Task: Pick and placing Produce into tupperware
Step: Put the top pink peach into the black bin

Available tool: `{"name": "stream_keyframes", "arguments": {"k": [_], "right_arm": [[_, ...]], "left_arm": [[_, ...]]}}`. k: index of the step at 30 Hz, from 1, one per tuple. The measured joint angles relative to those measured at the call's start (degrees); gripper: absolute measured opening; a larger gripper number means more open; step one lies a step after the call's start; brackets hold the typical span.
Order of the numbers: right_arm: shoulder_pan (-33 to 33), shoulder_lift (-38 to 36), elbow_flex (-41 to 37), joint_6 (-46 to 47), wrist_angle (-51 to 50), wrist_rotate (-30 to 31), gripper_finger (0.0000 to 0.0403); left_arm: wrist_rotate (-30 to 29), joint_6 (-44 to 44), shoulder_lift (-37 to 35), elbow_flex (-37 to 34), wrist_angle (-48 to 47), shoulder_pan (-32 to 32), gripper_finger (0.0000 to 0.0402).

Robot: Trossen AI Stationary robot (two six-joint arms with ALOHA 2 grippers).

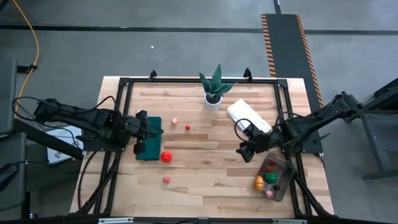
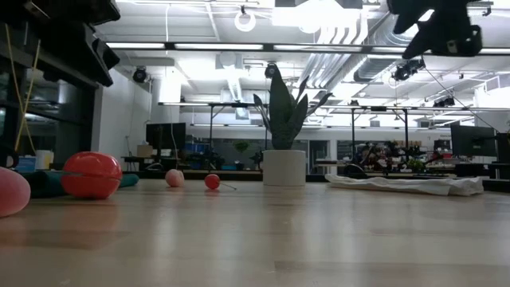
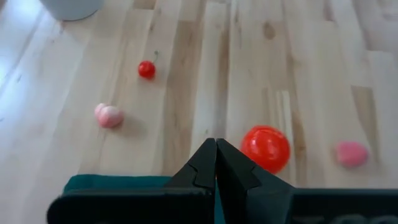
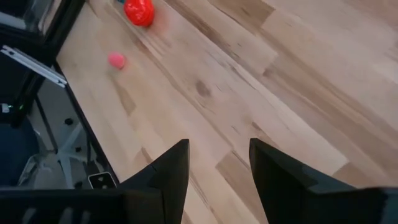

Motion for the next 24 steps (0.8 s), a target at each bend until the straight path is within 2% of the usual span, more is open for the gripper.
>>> {"name": "stream_keyframes", "arguments": {"k": [6, 17, 24], "right_arm": [[-3.30, 0.00, 0.00, -4.51, 1.09, -3.05, 0.0158], [-7.06, 0.00, -0.02, -8.98, 1.37, -5.02, 0.0158], [-8.86, 0.00, -0.04, -10.47, 1.57, -5.84, 0.0158]], "left_arm": [[3.19, 1.15, -0.03, 0.00, 0.08, 7.94, 0.0011], [9.84, 10.92, 2.12, 0.00, 2.91, 21.28, 0.0103], [15.99, 17.02, 7.38, 0.02, 6.56, 28.57, 0.0113]]}}
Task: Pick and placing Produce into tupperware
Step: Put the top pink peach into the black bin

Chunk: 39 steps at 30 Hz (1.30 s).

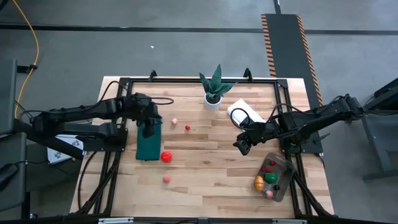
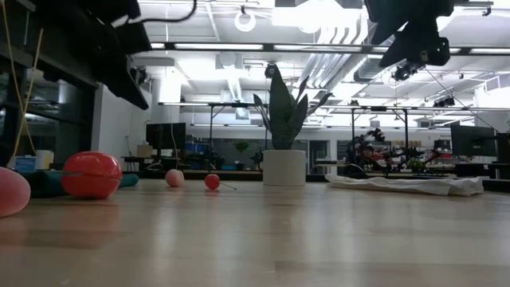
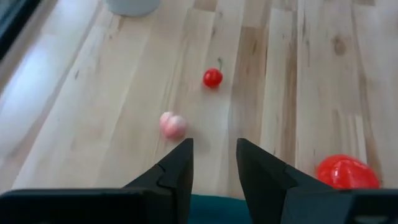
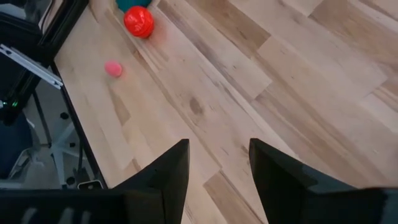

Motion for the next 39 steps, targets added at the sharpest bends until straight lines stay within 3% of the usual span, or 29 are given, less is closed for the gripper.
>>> {"name": "stream_keyframes", "arguments": {"k": [10, 26, 39], "right_arm": [[-1.74, 0.00, 0.00, -1.45, 0.09, -0.96, 0.0158], [-2.27, 0.00, 0.00, -1.32, 0.07, -0.94, 0.0158], [-4.00, 0.00, 0.00, -1.41, 0.20, -0.92, 0.0158]], "left_arm": [[4.84, 9.66, 9.74, 0.00, 3.74, 4.94, 0.0113], [1.30, 17.80, 17.96, -0.02, 11.26, 4.87, 0.0113], [-0.09, 17.69, 22.32, -0.02, 12.97, 4.87, 0.0113]]}}
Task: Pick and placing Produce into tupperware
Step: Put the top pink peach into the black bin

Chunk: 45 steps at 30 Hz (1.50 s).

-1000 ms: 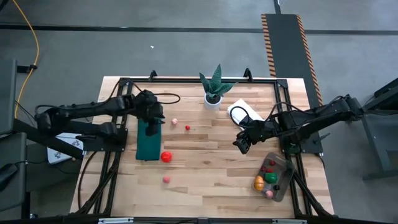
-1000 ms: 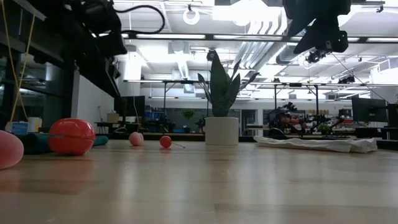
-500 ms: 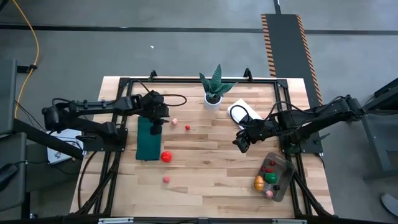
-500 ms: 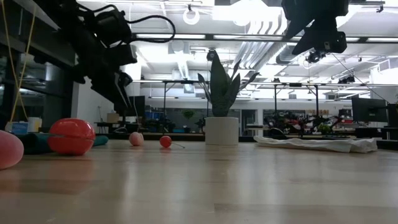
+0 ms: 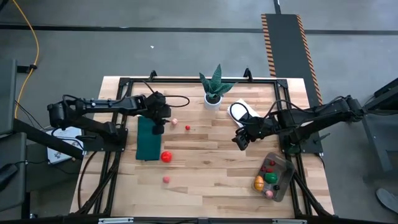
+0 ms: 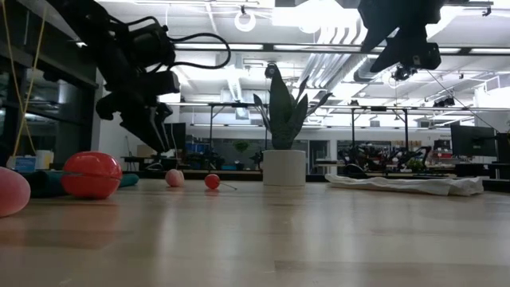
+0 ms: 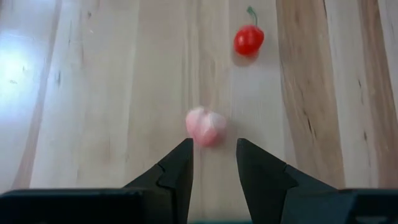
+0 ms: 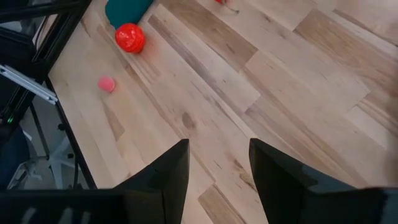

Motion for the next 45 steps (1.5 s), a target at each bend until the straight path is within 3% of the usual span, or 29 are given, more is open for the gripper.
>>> {"name": "stream_keyframes", "arguments": {"k": [5, 16, 33, 45], "right_arm": [[-0.45, 0.00, -0.02, -0.07, 0.03, 0.00, 0.0158], [-0.52, 0.00, -0.02, -0.07, 0.02, 0.00, 0.0158], [-0.52, 0.00, -0.02, 1.33, 0.03, 0.12, 0.0158], [-0.52, 0.00, -0.02, 1.90, 0.07, 0.75, 0.0158]], "left_arm": [[0.55, -0.30, 1.08, 0.00, 1.56, 0.81, 0.0123], [3.02, -0.86, 1.50, 0.00, 1.60, 7.83, 0.0211], [5.88, 1.39, 1.46, 0.02, 5.78, 8.59, 0.0166], [9.96, 2.40, 4.03, 0.04, 5.56, 8.57, 0.0186]]}}
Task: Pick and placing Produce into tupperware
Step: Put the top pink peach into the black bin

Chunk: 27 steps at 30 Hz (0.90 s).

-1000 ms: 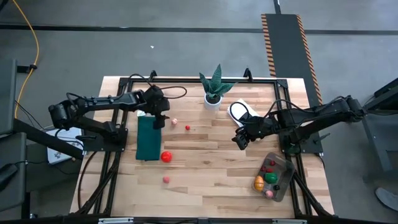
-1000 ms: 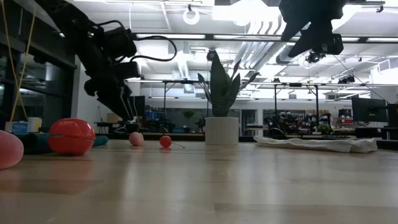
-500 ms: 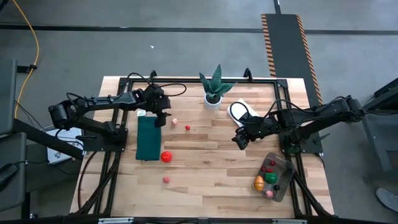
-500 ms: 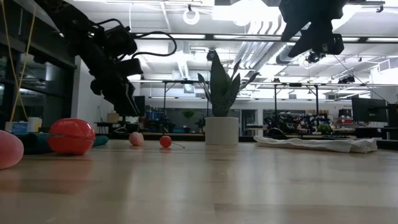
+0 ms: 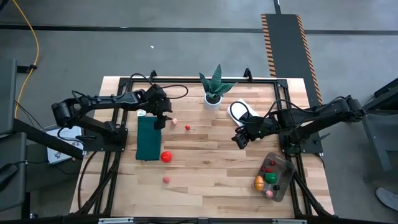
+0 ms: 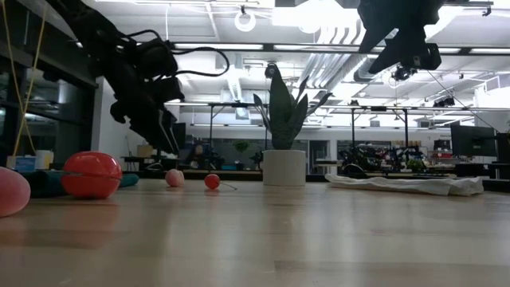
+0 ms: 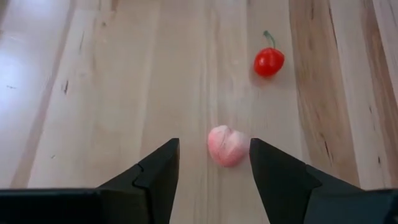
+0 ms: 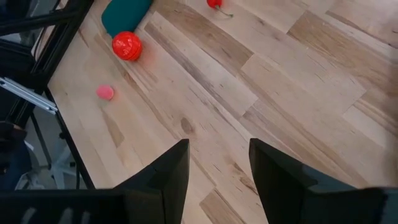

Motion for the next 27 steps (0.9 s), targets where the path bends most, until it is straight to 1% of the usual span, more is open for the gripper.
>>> {"name": "stream_keyframes", "arguments": {"k": [7, 13, 27], "right_arm": [[0.00, 0.00, 0.00, 0.63, 0.05, 0.01, 0.0158], [0.00, 0.00, 0.00, 0.63, 0.49, 0.01, 0.0158], [0.01, 0.00, 0.00, 0.63, 0.50, 0.53, 0.0158]], "left_arm": [[2.23, 0.32, 2.70, 0.00, 0.03, 0.00, 0.0184], [2.70, 0.38, 4.71, 0.00, 0.07, 0.00, 0.0184], [6.17, 1.70, 6.11, 0.00, 1.64, 0.00, 0.0184]]}}
